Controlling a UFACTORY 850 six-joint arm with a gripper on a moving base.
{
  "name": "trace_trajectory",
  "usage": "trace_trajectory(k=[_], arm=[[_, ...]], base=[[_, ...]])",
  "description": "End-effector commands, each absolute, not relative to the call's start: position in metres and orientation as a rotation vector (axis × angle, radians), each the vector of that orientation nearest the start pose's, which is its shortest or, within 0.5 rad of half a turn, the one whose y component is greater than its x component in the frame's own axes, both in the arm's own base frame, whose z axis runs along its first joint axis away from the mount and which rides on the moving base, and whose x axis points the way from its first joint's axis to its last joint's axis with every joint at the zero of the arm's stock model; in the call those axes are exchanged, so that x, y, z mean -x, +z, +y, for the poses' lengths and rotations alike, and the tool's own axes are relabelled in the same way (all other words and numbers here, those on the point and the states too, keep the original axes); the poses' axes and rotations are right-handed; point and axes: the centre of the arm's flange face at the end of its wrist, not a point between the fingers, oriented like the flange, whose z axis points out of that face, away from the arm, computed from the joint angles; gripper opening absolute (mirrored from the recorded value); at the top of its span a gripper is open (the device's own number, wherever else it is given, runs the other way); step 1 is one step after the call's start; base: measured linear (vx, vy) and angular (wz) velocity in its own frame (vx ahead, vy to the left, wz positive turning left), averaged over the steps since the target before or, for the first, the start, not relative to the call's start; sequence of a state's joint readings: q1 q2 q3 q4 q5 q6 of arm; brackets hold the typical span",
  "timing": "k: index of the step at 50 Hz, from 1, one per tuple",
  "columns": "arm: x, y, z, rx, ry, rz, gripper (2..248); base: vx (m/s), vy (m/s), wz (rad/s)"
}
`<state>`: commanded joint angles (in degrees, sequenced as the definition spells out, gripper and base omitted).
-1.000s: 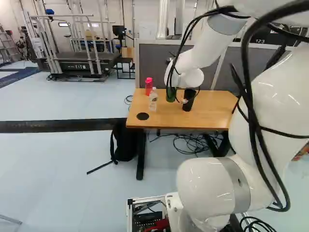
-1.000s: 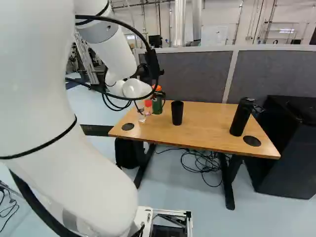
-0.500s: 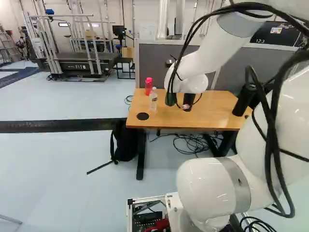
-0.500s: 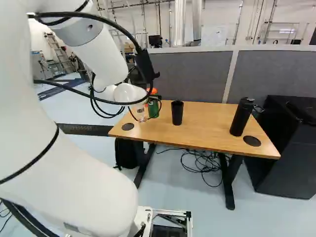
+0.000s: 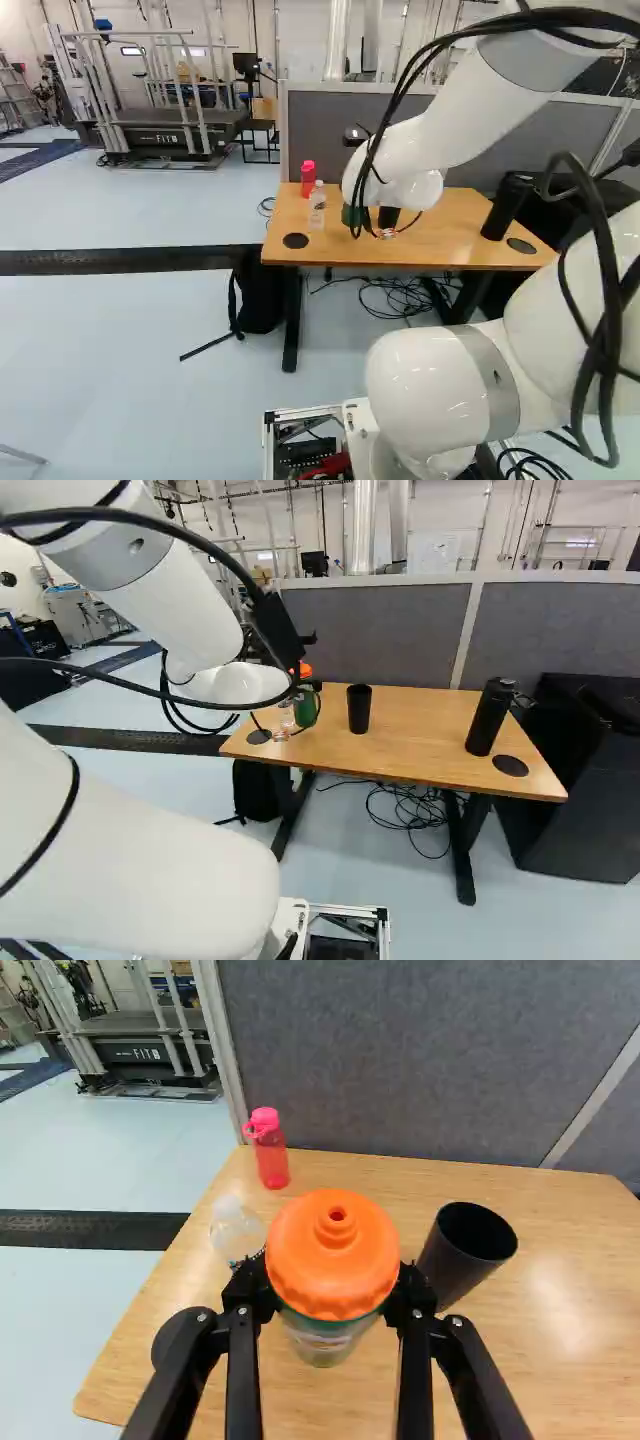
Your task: Pick up the green bottle from the table
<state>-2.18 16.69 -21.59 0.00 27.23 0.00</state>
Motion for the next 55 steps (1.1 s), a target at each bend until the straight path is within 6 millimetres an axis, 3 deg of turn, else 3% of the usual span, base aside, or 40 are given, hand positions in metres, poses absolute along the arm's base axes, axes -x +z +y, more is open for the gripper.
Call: trace_trajectory(k=[27, 55], arm=[[-0.344, 0.447, -0.012, 2.648, -1.724, 0.045, 30], [-0.318, 0.413, -0.007, 2.614, -1.763, 0.027, 30]], base=[[0.0, 0.0, 0.0], [0.0, 0.0, 0.0]])
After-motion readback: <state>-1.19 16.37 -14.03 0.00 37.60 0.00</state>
